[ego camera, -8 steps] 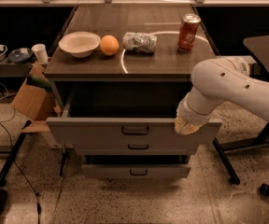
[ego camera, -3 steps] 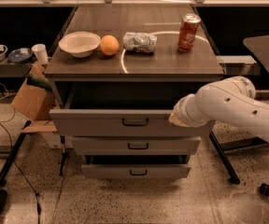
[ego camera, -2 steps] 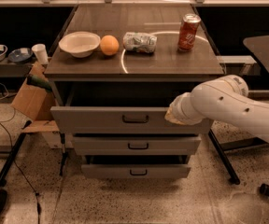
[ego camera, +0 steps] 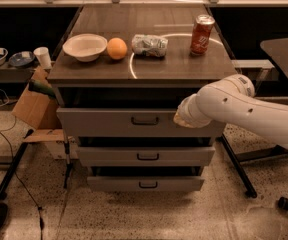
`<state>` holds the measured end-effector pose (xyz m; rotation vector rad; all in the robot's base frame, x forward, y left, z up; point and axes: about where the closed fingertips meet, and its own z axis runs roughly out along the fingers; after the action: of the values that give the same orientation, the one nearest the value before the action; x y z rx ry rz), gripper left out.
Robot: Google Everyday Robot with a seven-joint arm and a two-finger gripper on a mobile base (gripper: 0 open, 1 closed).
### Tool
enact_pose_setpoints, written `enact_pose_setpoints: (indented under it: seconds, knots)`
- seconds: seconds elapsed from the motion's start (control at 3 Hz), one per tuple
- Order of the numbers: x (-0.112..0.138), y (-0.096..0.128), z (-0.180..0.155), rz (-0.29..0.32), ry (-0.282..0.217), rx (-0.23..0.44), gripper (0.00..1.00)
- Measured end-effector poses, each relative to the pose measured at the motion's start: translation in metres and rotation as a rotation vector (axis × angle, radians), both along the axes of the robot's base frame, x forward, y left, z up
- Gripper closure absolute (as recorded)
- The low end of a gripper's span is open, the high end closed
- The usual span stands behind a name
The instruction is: Close top drawer
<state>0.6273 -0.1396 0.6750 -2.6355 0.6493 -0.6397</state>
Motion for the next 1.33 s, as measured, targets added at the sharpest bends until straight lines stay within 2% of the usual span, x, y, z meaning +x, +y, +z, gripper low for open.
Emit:
enact_pose_setpoints:
  seconds: [0.67, 1.33]
  knots:
    - [0.022, -0.005, 0.002, -0.09, -0.002, -0.009, 1.0]
    - [0.01, -0.015, 0.0, -0.098, 0.016, -0.017, 1.0]
